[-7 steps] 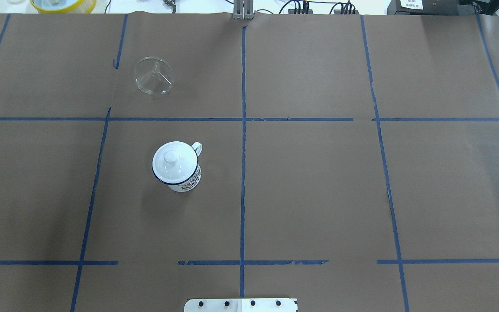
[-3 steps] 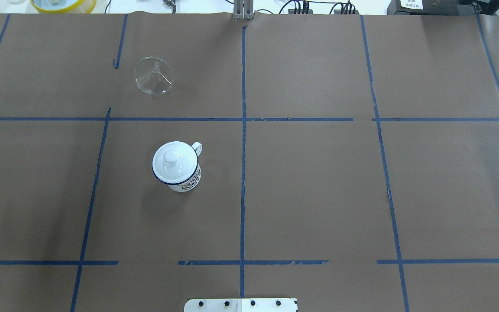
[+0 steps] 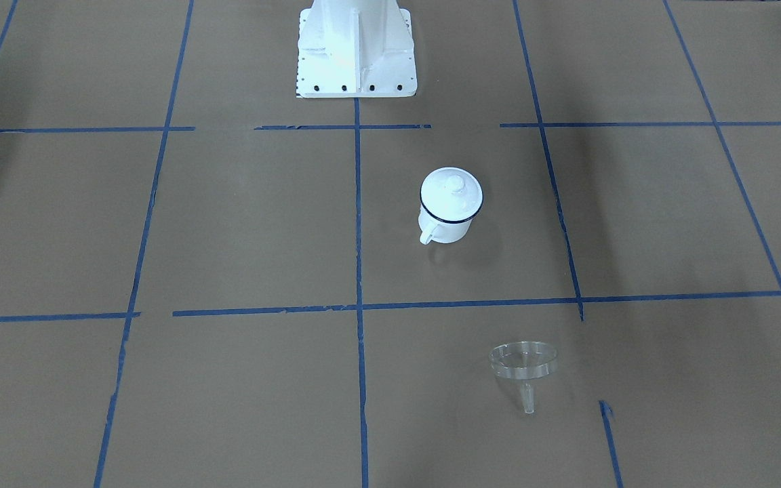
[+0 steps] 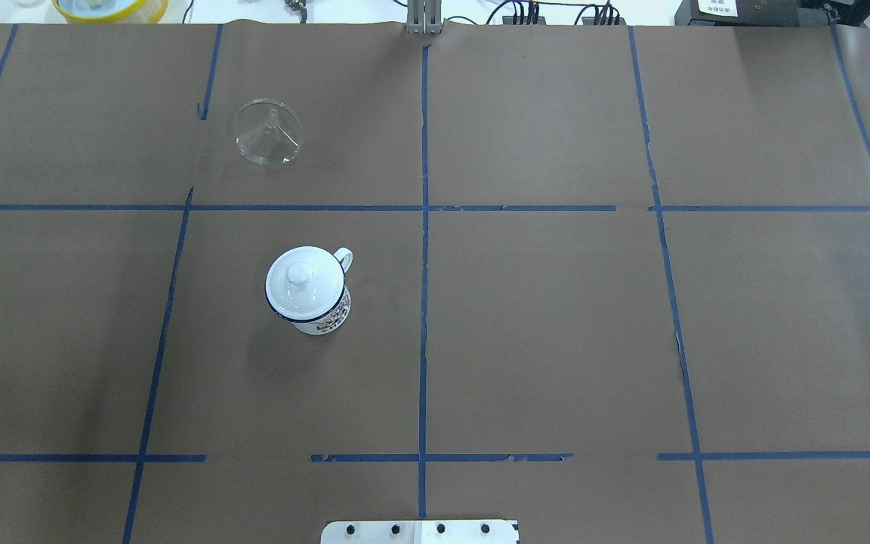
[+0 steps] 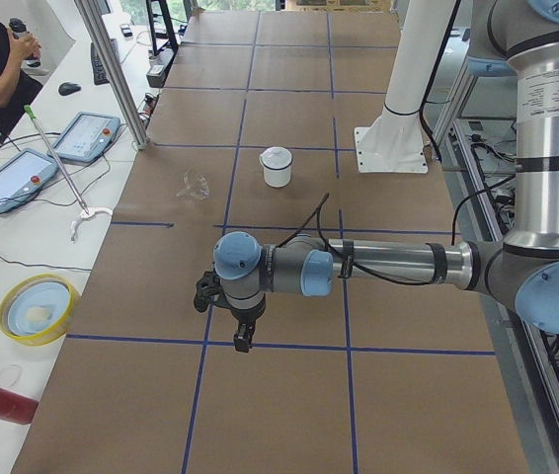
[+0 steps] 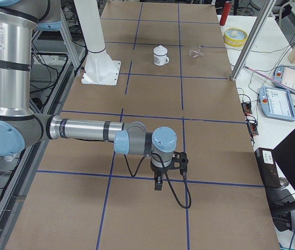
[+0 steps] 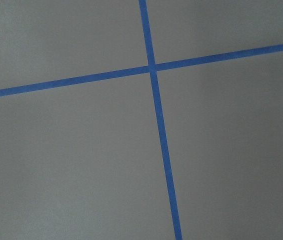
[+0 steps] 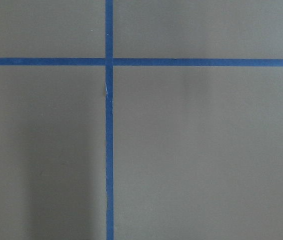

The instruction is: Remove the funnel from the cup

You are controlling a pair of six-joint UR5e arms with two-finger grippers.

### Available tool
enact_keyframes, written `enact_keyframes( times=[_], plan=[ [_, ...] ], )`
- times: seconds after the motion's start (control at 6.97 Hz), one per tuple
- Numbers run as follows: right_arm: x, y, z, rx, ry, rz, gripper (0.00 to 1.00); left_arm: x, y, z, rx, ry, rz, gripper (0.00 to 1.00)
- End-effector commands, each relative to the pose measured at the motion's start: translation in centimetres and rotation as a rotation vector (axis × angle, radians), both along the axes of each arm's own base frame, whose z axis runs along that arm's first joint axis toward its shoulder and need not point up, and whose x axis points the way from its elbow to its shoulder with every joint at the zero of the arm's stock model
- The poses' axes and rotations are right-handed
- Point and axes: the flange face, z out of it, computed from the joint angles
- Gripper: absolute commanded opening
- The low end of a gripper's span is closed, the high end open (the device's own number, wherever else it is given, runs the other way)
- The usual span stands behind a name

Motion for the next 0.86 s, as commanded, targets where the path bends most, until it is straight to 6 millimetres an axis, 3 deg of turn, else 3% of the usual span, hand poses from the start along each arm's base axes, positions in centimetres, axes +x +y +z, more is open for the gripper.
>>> enact_keyframes(
  times=[0.0,0.72],
  plan=[
    [0.0,-0.01,-0.07,0.001,0.0,0.0,1.0,0.08,-0.29,-0.19,-0.026,0.0,0.001,1.0],
    [0.0,0.0,0.0,0.0,0.0,0.0,1.0,-0.05,-0.35,-0.36,-0.032,-0.001,-0.002,1.0]
  ],
)
